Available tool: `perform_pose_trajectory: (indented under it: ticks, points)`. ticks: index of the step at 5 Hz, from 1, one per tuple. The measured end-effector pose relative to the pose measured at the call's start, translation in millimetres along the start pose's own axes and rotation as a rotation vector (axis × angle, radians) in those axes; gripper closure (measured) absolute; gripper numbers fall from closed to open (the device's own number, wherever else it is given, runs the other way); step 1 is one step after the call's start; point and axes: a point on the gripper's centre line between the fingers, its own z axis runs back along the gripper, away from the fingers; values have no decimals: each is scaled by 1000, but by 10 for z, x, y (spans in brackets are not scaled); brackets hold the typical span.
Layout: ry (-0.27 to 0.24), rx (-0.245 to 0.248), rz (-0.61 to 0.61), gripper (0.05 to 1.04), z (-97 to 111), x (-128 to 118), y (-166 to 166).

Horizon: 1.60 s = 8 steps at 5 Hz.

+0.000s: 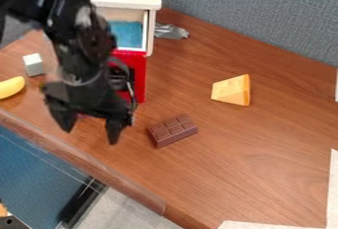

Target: Close the drawer

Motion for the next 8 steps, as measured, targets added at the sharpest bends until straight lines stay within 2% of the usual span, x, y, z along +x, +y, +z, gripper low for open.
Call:
perform_pose_trajectory:
  ticks: [1, 2, 4, 6, 8]
  points:
    - [-7, -4, 4, 83, -22, -2, -4]
    - [19, 12, 22, 83, -141, -5, 79]
    - [30, 49, 66, 83, -338, 127, 234]
    - [18, 64, 88, 83, -449, 321, 323]
    - [-29, 74, 101, 83, -439, 603, 385]
